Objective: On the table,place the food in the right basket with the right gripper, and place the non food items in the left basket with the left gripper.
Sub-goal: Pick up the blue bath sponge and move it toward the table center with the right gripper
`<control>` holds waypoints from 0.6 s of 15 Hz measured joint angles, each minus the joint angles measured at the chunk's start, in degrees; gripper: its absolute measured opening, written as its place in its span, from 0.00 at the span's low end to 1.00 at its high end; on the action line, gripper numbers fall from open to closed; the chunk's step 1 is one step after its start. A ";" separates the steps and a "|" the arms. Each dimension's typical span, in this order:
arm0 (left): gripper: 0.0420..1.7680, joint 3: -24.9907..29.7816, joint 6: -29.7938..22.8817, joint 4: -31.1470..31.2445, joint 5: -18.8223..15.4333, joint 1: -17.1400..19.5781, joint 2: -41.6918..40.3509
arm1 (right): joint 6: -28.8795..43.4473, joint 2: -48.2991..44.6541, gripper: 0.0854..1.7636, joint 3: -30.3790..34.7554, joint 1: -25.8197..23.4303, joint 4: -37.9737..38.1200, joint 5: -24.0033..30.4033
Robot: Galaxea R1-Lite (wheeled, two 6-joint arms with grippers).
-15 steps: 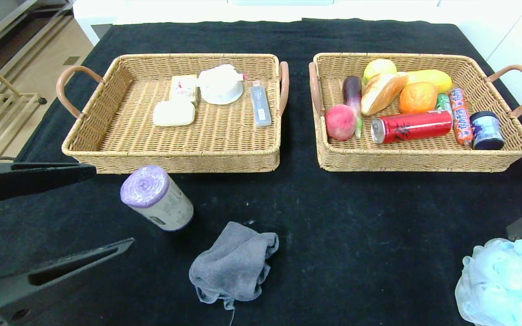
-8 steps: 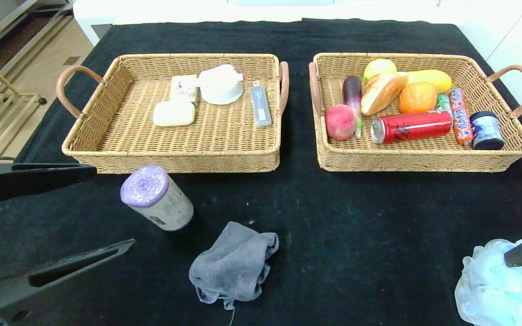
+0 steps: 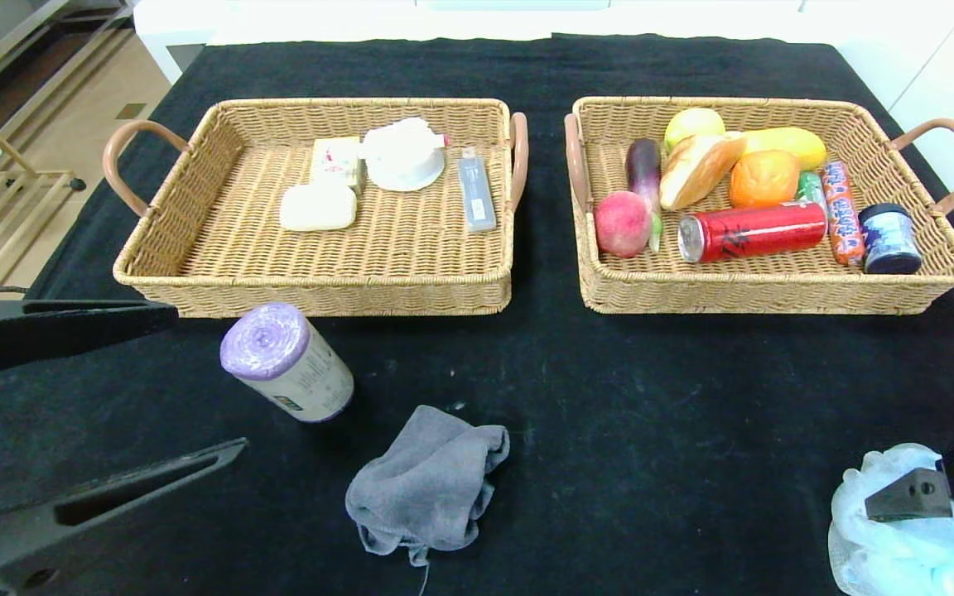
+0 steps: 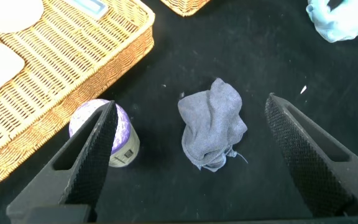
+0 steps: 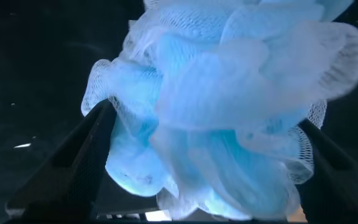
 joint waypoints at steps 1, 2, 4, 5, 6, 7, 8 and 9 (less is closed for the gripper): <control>0.97 0.05 0.02 0.00 0.01 0.00 0.00 | 0.02 0.41 0.97 1.40 -0.29 -1.18 0.06; 0.97 0.07 0.02 0.00 0.01 0.00 0.00 | 0.00 0.71 0.97 2.21 -0.41 -2.06 0.24; 0.97 0.07 0.00 0.00 0.01 0.00 0.02 | -0.02 1.18 0.97 3.52 -1.01 -3.35 1.90; 0.97 0.10 0.02 0.00 0.04 0.00 0.05 | -0.02 1.29 0.97 3.74 -1.26 -3.47 2.07; 0.97 0.10 0.00 0.00 0.04 0.00 0.07 | -0.02 1.40 0.97 3.85 -1.38 -3.52 2.15; 0.97 0.10 0.02 0.00 0.01 0.00 0.09 | 0.00 1.46 0.97 3.91 -1.48 -3.55 2.15; 0.97 0.10 0.00 0.00 0.04 0.00 0.11 | 0.00 1.46 0.97 3.94 -1.48 -3.56 2.15; 0.97 0.10 0.02 -0.02 0.04 0.00 0.11 | -0.02 1.49 0.97 3.96 -1.49 -3.55 2.15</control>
